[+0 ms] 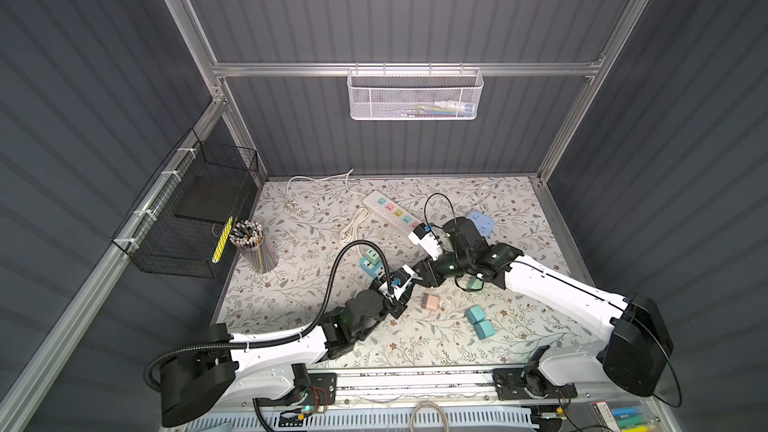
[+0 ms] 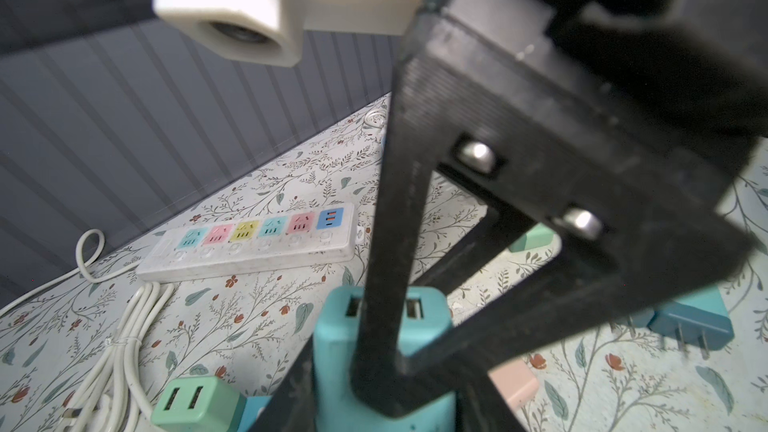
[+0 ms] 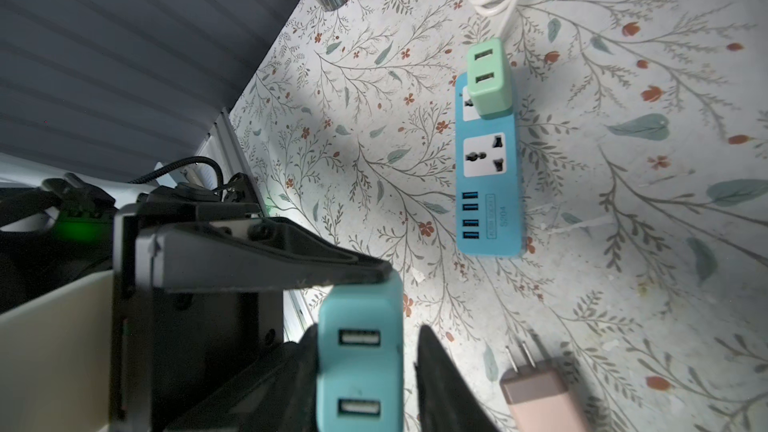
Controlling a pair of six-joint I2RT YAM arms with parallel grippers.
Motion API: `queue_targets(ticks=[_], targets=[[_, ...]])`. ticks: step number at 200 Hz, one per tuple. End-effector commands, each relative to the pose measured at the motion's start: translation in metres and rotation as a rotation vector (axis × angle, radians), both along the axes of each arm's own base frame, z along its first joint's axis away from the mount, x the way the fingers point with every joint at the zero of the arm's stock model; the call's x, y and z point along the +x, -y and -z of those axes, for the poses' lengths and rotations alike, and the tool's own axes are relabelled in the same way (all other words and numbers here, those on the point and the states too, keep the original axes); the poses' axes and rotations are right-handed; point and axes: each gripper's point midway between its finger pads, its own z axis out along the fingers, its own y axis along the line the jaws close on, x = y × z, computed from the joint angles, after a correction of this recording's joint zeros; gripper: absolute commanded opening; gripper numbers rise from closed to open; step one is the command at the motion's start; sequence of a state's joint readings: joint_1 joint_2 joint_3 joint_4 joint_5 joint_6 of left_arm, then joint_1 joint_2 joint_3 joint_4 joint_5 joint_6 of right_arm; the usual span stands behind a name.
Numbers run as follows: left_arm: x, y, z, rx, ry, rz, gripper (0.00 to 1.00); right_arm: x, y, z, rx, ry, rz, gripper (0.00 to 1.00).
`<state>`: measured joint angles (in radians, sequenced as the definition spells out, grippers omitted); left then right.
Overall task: Insert the plug
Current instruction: 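Lift the teal charger with the left gripper and pass it to the right gripper, then lower the teal charger with the right gripper onto the socket beside the mint charger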
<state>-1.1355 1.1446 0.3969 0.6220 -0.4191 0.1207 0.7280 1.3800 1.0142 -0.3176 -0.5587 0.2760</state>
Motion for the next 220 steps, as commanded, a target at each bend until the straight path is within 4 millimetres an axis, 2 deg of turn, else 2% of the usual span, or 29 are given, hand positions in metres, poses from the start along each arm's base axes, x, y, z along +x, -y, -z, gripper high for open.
queue_targets(ticks=[1,18,31,51,72,88,116,134,164,183,220], targets=[[0.002,0.002,-0.012,-0.024,0.022,-0.002,0.32,0.002,-0.007,-0.01,0.026,0.016,-0.016,0.26],[0.003,-0.001,-0.012,-0.019,0.015,-0.02,0.46,0.003,-0.007,-0.012,0.029,0.029,-0.01,0.22],[0.006,-0.007,-0.012,-0.026,0.01,-0.052,0.65,0.005,-0.006,-0.014,0.03,0.047,0.002,0.21],[0.009,-0.022,-0.017,-0.057,0.003,-0.117,0.77,0.014,-0.004,-0.015,0.013,0.084,0.034,0.2],[0.025,-0.058,-0.024,-0.126,-0.008,-0.331,0.88,0.024,-0.001,-0.014,-0.025,0.123,0.064,0.19],[0.032,-0.086,-0.03,-0.17,-0.023,-0.487,0.91,0.03,0.001,-0.012,-0.054,0.144,0.084,0.19],[0.033,-0.126,-0.038,-0.259,-0.048,-0.682,1.0,0.039,0.003,-0.009,-0.077,0.176,0.11,0.19],[0.032,-0.149,-0.039,-0.295,-0.054,-0.787,1.0,0.049,0.007,-0.002,-0.112,0.202,0.144,0.18],[0.024,-0.185,-0.03,-0.33,-0.083,-0.956,1.0,0.064,0.008,0.01,-0.166,0.238,0.179,0.18],[0.018,-0.199,-0.019,-0.348,-0.111,-0.997,1.0,0.073,0.004,0.016,-0.181,0.26,0.189,0.18],[0.014,-0.202,-0.004,-0.333,-0.172,-0.977,1.0,0.092,-0.011,0.03,-0.242,0.322,0.177,0.18]])
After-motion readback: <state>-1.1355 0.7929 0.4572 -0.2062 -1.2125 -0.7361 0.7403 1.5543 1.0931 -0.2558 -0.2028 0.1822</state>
